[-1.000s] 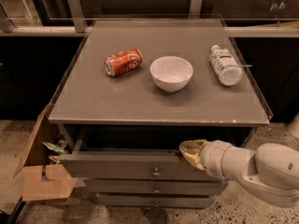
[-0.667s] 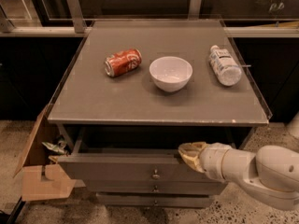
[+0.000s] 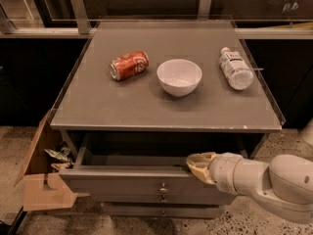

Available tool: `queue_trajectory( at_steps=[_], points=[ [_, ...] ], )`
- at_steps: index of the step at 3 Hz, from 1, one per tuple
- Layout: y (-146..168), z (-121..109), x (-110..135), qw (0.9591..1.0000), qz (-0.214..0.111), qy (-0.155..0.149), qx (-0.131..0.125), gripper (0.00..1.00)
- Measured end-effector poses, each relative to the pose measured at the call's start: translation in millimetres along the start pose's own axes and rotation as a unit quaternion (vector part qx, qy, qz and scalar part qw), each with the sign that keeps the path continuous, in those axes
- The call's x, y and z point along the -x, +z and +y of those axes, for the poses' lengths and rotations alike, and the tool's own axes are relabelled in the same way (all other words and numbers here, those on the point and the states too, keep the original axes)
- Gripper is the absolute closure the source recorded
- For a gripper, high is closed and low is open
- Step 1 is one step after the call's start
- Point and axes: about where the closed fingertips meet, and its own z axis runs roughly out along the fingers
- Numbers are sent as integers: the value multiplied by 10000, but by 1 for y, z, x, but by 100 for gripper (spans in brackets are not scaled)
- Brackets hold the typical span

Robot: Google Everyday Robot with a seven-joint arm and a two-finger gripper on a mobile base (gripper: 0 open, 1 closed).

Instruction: Open top drawer

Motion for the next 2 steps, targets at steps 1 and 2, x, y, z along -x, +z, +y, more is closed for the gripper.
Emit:
queue_trajectory(
  at_steps=[1,2],
  points=[
    [2,1,1,10000,47,-40,9,100],
    [7,15,0,9995,203,-204,112,100]
  ],
)
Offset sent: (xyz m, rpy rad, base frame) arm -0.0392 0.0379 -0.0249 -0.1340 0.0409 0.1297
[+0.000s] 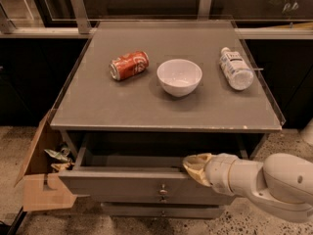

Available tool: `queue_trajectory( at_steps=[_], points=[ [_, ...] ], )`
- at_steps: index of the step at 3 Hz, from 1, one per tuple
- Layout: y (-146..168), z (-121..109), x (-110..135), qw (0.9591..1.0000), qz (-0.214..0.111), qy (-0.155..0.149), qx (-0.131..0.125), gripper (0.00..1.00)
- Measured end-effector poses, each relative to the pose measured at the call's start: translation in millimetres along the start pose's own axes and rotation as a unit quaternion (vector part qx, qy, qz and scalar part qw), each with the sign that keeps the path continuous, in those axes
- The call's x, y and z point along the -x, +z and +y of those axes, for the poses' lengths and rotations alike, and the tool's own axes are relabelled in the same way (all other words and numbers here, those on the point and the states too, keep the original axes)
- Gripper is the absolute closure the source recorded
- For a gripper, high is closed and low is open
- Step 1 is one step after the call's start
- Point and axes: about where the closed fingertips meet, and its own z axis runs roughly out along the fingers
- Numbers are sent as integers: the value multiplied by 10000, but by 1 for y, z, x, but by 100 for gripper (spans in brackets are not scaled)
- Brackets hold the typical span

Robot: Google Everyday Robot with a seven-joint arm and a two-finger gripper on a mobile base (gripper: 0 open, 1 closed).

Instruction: Open top drawer

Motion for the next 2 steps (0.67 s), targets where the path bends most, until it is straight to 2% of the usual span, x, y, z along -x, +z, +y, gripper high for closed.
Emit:
queue_trajectory(
  at_steps=[1,2],
  points=[
    [-1,0,2,10000,0,0,1,100],
    [-5,9,-2,9999,4,34,126,100]
  ],
)
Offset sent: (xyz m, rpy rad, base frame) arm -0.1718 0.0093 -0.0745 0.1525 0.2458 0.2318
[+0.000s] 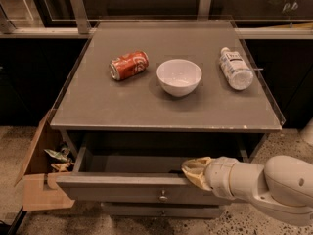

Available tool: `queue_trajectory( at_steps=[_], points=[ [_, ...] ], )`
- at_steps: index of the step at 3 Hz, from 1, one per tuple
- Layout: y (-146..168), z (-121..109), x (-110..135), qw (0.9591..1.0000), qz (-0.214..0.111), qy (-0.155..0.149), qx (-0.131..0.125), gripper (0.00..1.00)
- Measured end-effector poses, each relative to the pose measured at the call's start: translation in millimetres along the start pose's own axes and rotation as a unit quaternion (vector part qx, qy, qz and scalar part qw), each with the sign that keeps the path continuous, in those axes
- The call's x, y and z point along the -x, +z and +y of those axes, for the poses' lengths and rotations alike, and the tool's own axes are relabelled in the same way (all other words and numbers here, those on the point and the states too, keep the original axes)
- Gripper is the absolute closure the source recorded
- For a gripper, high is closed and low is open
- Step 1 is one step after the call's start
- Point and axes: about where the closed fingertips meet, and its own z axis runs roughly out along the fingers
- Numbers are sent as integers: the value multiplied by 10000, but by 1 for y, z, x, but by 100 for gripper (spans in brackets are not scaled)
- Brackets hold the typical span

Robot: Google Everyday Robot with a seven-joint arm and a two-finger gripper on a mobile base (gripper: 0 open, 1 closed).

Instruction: Open top drawer

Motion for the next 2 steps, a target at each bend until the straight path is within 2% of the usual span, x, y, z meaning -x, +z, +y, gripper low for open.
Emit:
queue_trajectory(
  at_steps=[1,2],
  points=[
    [-5,12,-7,9998,-38,76,155,100],
    [-5,12,-7,9998,-38,76,155,100]
  ],
)
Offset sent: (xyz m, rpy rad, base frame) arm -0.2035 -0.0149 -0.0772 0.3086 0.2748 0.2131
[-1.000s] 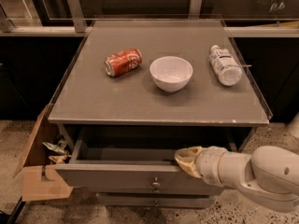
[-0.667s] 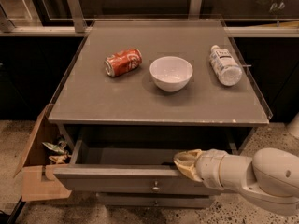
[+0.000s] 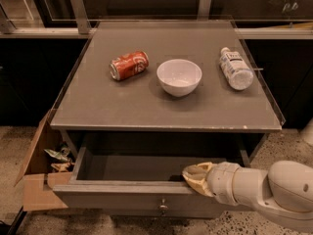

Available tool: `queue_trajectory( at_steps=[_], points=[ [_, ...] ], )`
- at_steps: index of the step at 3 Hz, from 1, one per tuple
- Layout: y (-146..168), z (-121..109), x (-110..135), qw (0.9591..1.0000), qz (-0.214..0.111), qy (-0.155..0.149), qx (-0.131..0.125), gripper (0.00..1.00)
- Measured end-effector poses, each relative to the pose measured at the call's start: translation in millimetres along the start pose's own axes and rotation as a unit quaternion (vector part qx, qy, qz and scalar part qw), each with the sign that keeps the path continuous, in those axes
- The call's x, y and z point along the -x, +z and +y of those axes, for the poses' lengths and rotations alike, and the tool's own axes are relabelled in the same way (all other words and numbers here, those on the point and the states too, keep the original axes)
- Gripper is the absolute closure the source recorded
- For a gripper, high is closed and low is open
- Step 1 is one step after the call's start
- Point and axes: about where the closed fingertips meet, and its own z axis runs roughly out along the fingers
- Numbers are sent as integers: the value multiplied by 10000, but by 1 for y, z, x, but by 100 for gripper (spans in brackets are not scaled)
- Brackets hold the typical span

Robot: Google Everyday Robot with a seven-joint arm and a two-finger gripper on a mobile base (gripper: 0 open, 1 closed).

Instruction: Open top drawer

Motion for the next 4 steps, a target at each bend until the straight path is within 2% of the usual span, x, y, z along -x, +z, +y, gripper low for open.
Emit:
queue_trajectory(
  at_steps=[1,2,3,4],
  points=[
    [2,-7,7,9998,154,-95,-118,100],
    [6,5,7,9973,581,-436,71,100],
    [9,20,-3,9939,876,-594,320,100],
    [7,20,1,9939,876,-594,320,100]
  ],
)
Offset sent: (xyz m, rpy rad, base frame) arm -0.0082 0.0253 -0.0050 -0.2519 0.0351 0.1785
